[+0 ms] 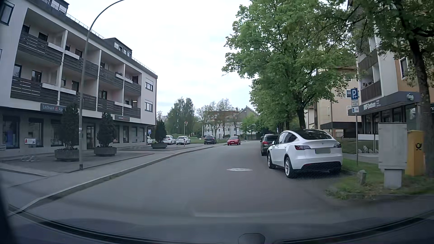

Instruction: Follow the waypoints while adhering to traffic rules and regulations

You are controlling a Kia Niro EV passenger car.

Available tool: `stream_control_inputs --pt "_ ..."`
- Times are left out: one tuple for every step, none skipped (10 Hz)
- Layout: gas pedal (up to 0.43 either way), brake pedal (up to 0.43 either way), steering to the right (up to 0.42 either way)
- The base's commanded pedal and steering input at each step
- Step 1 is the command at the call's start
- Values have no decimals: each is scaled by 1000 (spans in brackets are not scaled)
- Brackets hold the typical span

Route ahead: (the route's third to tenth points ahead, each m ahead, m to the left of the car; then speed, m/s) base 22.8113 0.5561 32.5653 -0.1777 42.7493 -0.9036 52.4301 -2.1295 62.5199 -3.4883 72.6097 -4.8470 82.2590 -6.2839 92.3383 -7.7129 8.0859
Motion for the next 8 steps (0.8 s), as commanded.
stream_control_inputs --pt "189 0 -3" --pt "177 0 -3" --pt "157 0 -2" --pt "150 0 -2" --pt "130 0 -2" --pt "110 0 -2" --pt "110 0 -2" --pt "98 0 -1"
